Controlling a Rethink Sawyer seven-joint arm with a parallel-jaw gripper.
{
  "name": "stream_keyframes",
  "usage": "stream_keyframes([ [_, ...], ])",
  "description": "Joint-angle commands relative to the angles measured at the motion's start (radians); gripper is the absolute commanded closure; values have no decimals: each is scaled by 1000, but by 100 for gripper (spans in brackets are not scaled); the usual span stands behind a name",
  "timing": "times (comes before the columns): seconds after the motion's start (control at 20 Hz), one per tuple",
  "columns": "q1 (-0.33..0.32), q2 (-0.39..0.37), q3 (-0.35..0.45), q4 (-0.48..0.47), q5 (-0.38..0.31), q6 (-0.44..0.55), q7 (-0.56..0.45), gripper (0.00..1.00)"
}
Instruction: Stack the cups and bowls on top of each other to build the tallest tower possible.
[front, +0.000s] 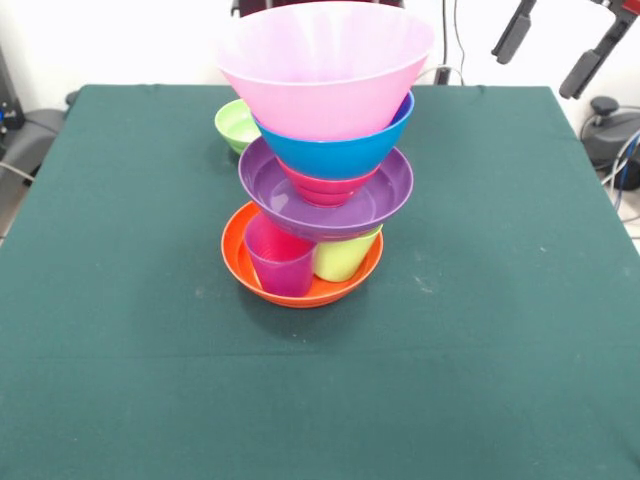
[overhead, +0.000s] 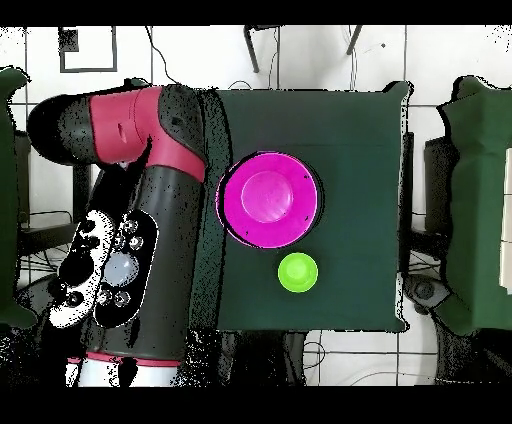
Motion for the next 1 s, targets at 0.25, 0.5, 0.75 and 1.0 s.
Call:
stream_keyframes([
  [0.25,-15,-10,60,119,125,53,276,0],
  [0.5,14,-6,53,209,147,-54,286,0],
  [0.75,37,-10,53,276,151,-121,291,0],
  [1.0,46,-20,71,371,154,-215,277,0],
])
